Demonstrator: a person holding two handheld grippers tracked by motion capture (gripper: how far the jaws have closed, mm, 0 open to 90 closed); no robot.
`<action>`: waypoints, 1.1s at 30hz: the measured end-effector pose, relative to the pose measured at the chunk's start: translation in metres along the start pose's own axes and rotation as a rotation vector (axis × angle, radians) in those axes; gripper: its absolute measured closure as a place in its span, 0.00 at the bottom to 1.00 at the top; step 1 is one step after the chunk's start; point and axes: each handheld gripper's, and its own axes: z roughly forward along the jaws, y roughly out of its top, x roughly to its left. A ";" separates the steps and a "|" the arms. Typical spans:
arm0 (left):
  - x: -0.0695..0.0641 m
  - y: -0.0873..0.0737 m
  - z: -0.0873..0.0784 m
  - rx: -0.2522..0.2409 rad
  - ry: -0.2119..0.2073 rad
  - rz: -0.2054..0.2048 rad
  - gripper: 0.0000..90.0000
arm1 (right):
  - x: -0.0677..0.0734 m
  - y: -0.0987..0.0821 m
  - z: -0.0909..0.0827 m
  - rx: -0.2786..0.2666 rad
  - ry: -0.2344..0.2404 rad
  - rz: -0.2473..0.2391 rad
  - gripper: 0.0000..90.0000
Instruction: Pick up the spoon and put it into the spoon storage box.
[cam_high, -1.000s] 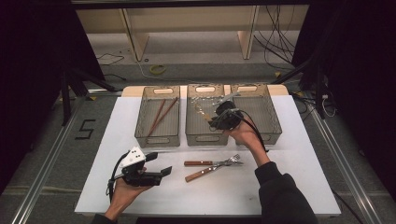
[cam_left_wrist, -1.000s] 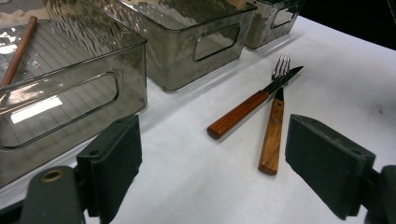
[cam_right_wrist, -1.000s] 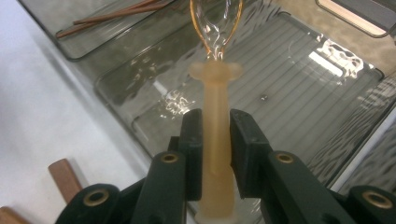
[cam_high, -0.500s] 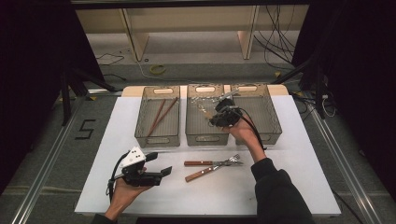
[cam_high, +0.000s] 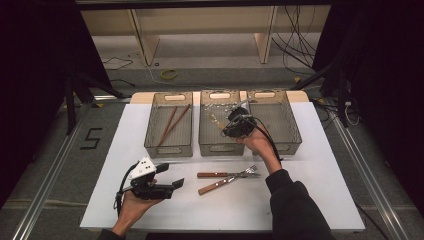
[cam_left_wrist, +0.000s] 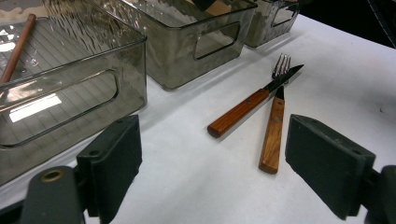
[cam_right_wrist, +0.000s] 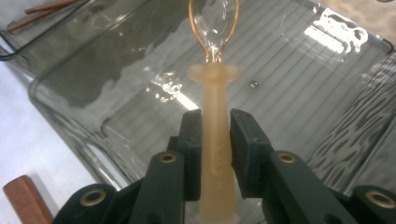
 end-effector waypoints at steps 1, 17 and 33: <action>0.000 0.000 0.000 0.000 0.000 0.000 0.20 | 0.000 0.000 0.001 0.000 0.002 0.002 0.83; 0.000 0.000 -0.001 -0.005 -0.001 -0.004 0.20 | 0.017 0.000 -0.031 -0.055 0.108 -0.079 0.50; 0.000 0.000 0.000 -0.002 0.000 -0.003 0.20 | 0.042 -0.018 -0.048 -0.047 0.181 -0.184 0.44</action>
